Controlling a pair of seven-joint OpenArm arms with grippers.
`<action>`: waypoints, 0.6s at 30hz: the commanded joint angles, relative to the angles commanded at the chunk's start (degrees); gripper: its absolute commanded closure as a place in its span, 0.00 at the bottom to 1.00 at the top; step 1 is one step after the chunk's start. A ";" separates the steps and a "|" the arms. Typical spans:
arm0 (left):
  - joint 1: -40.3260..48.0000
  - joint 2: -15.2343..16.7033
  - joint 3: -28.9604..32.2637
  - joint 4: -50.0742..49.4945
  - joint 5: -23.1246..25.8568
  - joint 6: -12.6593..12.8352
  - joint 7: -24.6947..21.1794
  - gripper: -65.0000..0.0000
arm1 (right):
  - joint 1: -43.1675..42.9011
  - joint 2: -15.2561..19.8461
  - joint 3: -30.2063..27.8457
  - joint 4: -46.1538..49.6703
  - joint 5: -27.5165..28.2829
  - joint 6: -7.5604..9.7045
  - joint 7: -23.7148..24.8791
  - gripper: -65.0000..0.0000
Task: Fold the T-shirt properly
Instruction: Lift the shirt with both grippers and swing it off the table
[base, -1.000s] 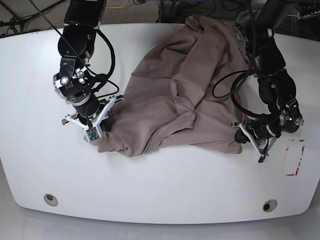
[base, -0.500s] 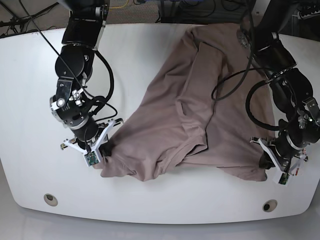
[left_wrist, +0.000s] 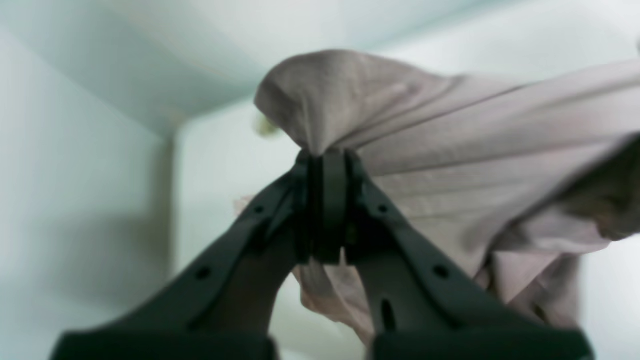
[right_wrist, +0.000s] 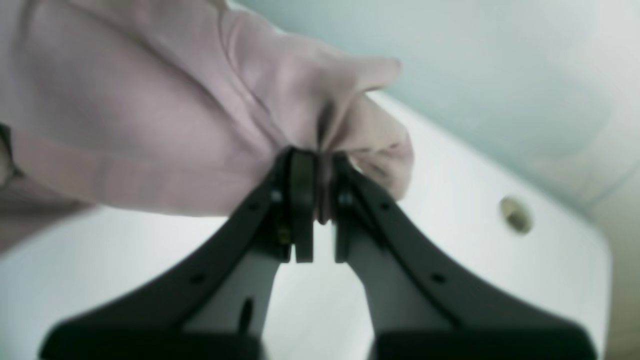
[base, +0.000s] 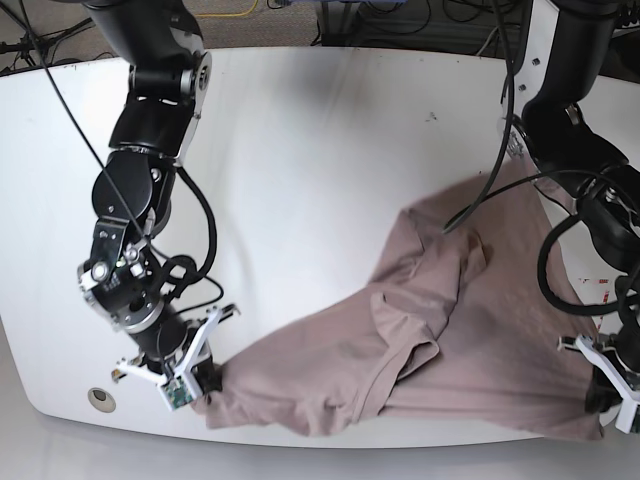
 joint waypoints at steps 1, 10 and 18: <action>-0.97 -0.44 0.00 0.09 0.00 0.00 0.53 1.00 | 1.32 0.09 0.00 0.00 0.00 0.18 0.00 0.94; -11.69 -3.52 0.00 -1.49 0.00 0.00 1.27 1.00 | 13.19 2.11 0.00 -1.67 -0.53 2.42 -3.96 0.94; -15.21 -5.71 0.09 -3.78 0.00 -0.18 1.27 1.00 | 16.53 2.99 0.00 -1.49 -0.53 2.42 -4.66 0.94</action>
